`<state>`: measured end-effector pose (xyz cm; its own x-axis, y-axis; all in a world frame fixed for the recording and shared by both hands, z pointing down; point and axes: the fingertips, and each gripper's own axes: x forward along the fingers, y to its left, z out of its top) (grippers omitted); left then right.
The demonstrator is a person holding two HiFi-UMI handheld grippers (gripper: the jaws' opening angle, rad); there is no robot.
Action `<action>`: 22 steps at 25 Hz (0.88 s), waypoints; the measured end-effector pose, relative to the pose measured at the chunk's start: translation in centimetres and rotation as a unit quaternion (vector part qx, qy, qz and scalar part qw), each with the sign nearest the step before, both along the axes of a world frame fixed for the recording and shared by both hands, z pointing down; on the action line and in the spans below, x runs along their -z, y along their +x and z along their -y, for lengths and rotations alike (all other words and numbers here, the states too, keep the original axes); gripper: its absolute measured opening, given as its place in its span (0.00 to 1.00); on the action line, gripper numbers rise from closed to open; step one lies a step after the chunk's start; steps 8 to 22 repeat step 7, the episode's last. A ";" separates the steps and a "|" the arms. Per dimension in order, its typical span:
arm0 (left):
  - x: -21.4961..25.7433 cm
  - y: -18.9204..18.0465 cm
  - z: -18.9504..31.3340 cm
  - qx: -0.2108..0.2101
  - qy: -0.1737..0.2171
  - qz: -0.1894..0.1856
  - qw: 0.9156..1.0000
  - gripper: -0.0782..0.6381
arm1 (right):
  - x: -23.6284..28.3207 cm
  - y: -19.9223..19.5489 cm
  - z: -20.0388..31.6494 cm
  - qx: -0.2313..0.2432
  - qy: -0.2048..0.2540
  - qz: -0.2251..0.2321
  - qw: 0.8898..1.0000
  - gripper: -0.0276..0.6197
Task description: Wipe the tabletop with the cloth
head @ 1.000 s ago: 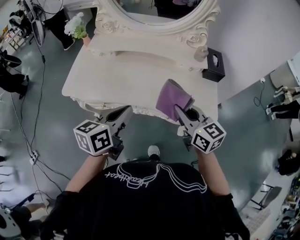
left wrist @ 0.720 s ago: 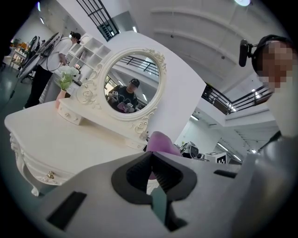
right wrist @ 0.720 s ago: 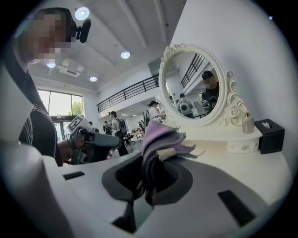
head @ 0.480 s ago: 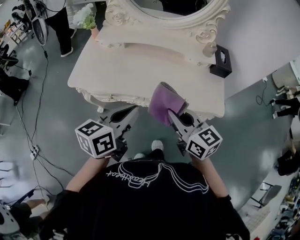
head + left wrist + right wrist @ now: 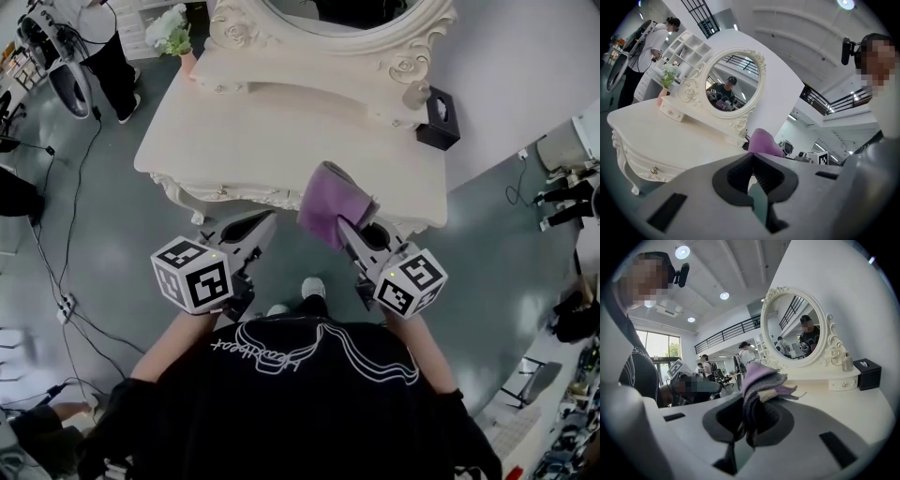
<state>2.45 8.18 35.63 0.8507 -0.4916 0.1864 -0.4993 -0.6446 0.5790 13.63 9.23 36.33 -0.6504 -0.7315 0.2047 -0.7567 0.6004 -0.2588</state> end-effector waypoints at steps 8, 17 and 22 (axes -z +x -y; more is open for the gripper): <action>-0.6 -0.6 -0.1 0.001 0.001 0.008 1.000 0.12 | -0.1 -0.6 -0.2 -0.001 -0.002 -0.003 1.000 0.12; -0.6 -0.6 -0.1 0.001 0.001 0.008 1.000 0.12 | -0.1 -0.6 -0.2 -0.001 -0.002 -0.003 1.000 0.12; -0.6 -0.6 -0.1 0.001 0.001 0.008 1.000 0.12 | -0.1 -0.6 -0.2 -0.001 -0.002 -0.003 1.000 0.12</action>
